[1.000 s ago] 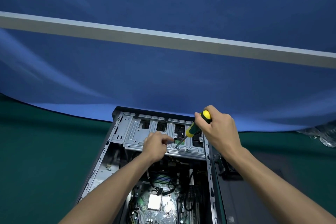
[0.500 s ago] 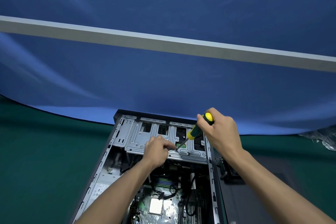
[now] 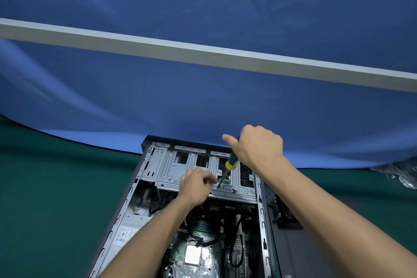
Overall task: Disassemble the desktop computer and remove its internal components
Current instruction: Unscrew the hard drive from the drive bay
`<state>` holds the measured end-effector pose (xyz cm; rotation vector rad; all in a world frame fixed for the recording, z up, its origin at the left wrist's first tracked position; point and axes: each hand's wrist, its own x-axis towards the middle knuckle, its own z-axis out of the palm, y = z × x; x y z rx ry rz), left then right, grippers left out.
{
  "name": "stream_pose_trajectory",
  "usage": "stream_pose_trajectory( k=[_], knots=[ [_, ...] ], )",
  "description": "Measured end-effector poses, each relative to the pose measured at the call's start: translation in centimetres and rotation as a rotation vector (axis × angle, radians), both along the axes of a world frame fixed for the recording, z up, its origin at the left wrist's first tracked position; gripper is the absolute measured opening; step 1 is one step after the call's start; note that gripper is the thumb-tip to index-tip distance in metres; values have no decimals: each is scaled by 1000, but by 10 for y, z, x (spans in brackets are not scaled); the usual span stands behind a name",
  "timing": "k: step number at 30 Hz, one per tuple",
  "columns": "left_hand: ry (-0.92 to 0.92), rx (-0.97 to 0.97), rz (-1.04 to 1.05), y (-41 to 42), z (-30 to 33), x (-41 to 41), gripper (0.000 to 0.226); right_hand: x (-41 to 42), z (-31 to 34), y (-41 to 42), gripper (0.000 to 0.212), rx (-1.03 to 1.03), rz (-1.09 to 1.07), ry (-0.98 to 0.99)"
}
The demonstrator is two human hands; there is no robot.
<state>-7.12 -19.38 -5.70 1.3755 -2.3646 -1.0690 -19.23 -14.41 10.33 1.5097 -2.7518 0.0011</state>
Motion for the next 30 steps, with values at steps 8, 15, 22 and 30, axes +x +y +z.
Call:
stream_pose_trajectory(
  k=[8,15,22,30],
  knots=[
    [9,-116,-47,4,-7,1,38,2,14,-9,12,80,59,-401],
    [33,-119,-112,3,-7,6,34,30,24,-18,29,214,-3,-44],
    [61,-101,-190,-6,-6,8,16,40,27,-14,31,149,-96,-415],
    [36,-151,-187,-5,-6,9,16,39,23,-2,22,130,-122,-412]
  ],
)
